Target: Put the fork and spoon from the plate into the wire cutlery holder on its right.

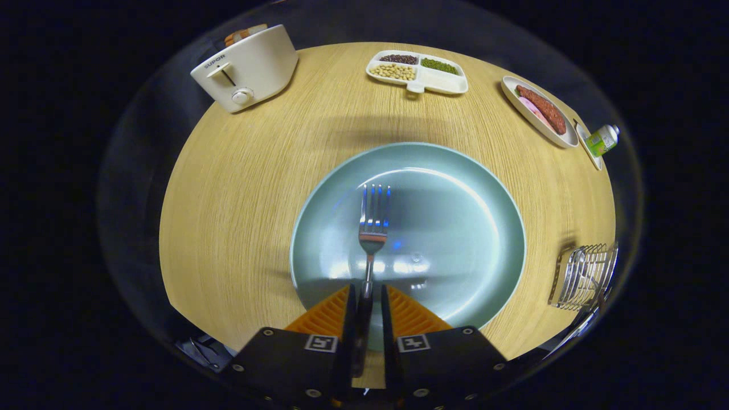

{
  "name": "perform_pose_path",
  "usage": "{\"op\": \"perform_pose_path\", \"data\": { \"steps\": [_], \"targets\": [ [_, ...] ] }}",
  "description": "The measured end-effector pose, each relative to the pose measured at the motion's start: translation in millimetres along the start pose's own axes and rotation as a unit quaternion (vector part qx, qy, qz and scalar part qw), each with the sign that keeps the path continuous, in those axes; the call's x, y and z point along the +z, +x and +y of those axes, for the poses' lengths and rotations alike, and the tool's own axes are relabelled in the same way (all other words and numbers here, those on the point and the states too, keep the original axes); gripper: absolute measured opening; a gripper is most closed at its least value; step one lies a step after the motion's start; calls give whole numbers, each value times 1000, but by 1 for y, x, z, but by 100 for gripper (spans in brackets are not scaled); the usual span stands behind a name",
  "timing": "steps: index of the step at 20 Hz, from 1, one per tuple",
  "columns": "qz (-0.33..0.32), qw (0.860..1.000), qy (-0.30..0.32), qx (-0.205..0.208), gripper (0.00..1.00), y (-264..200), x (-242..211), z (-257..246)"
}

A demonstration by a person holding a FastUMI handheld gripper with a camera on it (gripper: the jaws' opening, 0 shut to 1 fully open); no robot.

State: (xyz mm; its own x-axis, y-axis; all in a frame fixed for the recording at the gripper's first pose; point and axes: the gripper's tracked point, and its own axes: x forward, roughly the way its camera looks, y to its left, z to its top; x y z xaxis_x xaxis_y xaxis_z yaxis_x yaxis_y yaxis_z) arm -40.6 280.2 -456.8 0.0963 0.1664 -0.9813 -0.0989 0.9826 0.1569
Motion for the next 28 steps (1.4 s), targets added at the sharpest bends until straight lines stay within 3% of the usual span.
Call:
{"op": "perform_pose_path", "data": {
  "steps": [2, 6, 10, 19, 28],
  "targets": [
    [-1, 1000, 13, 17, 10, -1, 3, 0],
    [-36, 999, 15, 38, 5, -26, 11, -3],
    [-68, 997, 23, 39, 5, -61, 8, -37],
    [-112, 991, 78, -1, 5, -139, -18, -166],
    [-66, 994, 78, -25, 5, -148, -66, -250]
  ]
}}
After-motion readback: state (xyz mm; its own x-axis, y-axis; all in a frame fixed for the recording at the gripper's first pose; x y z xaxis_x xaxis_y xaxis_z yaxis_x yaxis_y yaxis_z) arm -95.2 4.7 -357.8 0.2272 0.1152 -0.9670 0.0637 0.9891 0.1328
